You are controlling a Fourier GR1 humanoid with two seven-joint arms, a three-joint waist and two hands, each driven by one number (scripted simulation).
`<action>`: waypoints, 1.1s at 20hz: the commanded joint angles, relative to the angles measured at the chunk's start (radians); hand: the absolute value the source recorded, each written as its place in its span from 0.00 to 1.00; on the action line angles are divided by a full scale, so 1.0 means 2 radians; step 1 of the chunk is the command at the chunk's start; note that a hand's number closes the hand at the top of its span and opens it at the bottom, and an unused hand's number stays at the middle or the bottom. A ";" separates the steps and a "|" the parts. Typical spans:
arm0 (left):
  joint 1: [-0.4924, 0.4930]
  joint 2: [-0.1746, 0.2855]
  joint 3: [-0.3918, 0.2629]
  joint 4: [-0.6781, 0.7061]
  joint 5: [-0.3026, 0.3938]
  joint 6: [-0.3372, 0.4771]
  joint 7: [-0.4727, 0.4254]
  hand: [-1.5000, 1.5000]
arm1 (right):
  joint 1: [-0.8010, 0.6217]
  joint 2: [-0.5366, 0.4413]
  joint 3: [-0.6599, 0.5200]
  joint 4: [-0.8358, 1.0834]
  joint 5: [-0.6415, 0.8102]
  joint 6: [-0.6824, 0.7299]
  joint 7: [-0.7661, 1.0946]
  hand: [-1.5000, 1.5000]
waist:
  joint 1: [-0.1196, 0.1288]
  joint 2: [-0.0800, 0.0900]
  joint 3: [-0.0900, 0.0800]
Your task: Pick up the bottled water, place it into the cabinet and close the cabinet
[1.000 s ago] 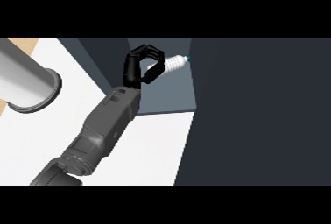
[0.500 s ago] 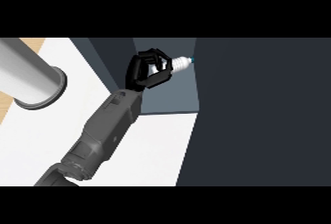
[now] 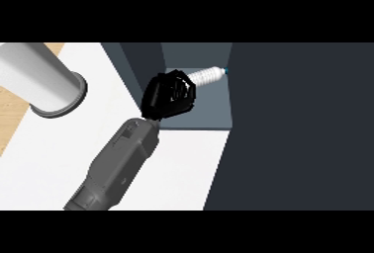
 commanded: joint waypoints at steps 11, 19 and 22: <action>0.321 0.072 -0.072 -0.372 0.019 0.008 0.071 1.00 | -0.021 -0.046 0.038 -0.059 -0.002 0.051 0.047 1.00 | 0.013 -0.001 0.000; 0.465 0.128 -0.066 -0.508 0.028 0.001 0.054 1.00 | -0.090 -0.008 0.098 -0.061 -0.003 0.081 0.113 1.00 | 0.012 0.002 -0.001; 0.502 0.182 -0.036 -0.583 0.057 -0.017 0.087 1.00 | -0.125 0.019 0.091 -0.045 -0.005 0.075 0.139 1.00 | 0.019 0.001 -0.001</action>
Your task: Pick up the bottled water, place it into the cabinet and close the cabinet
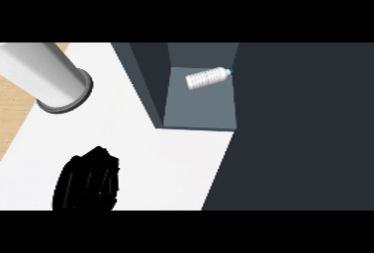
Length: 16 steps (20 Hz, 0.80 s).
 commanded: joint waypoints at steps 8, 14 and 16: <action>0.150 0.076 0.055 -0.139 0.044 -0.038 -0.002 1.00 | -0.173 0.163 0.034 0.025 0.050 -0.027 0.160 1.00 | -0.006 0.003 -0.001; 0.232 0.108 0.107 -0.171 0.080 -0.100 -0.024 1.00 | -0.265 0.262 -0.041 0.130 0.043 -0.029 0.186 1.00 | -0.009 0.005 0.001; 0.258 0.119 0.132 -0.169 0.100 -0.124 -0.035 1.00 | -0.323 0.266 -0.071 0.147 0.028 -0.035 0.236 1.00 | -0.005 0.005 0.000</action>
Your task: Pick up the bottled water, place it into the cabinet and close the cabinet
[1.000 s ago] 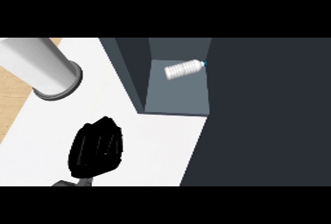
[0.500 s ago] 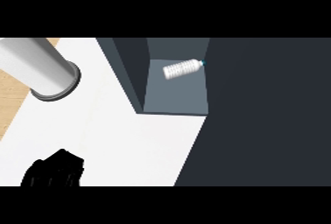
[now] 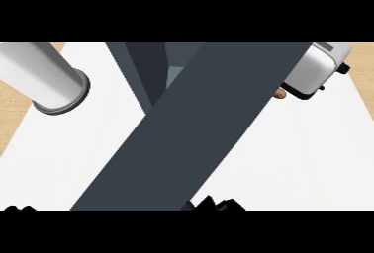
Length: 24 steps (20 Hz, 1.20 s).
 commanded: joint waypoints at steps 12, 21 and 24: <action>0.057 0.006 0.081 0.022 0.040 -0.097 -0.014 1.00 | -0.153 0.040 -0.210 0.275 -0.119 0.098 -0.104 1.00 | -0.004 0.004 0.001; 0.062 0.017 0.127 0.011 0.072 -0.114 0.013 1.00 | -0.185 0.041 -0.249 0.456 -0.133 0.133 -0.201 1.00 | -0.002 0.005 0.001; 0.058 0.027 0.135 0.008 0.083 -0.115 0.027 1.00 | -0.216 0.041 -0.263 0.485 -0.134 0.138 -0.187 1.00 | -0.001 0.005 0.001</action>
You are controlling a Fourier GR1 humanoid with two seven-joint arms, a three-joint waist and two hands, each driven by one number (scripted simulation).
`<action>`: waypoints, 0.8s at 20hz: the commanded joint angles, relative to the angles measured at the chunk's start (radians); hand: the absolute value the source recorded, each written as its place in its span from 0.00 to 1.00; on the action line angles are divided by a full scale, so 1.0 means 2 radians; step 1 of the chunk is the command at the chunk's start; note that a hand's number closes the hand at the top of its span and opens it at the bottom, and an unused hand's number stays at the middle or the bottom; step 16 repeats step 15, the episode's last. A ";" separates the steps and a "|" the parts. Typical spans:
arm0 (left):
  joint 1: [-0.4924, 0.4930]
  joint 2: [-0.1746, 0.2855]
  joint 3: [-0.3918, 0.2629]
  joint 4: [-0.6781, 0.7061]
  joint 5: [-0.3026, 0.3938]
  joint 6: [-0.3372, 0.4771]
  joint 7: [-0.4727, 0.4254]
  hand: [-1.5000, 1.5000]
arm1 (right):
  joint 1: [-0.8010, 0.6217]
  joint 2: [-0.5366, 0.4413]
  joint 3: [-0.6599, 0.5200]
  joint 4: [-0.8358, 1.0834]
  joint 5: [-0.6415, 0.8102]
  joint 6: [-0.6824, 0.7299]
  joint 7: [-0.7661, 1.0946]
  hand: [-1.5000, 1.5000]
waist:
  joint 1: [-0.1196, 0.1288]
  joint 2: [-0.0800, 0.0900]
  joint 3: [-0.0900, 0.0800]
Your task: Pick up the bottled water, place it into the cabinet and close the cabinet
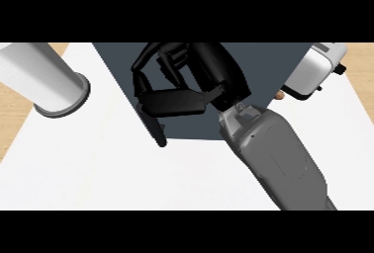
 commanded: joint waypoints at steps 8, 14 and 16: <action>-0.015 0.010 0.014 0.002 0.023 -0.022 0.014 1.00 | -0.031 -0.018 -0.053 0.147 0.018 0.000 -0.039 1.00 | 0.016 0.021 -0.003; -0.028 0.006 0.004 -0.008 0.019 -0.008 0.026 1.00 | -0.019 -0.025 -0.056 0.146 0.020 0.005 -0.054 1.00 | 0.013 0.022 -0.003; -0.031 0.013 0.009 -0.014 0.025 -0.007 0.032 1.00 | -0.016 -0.020 -0.051 0.151 0.020 0.008 -0.056 1.00 | 0.015 0.023 -0.003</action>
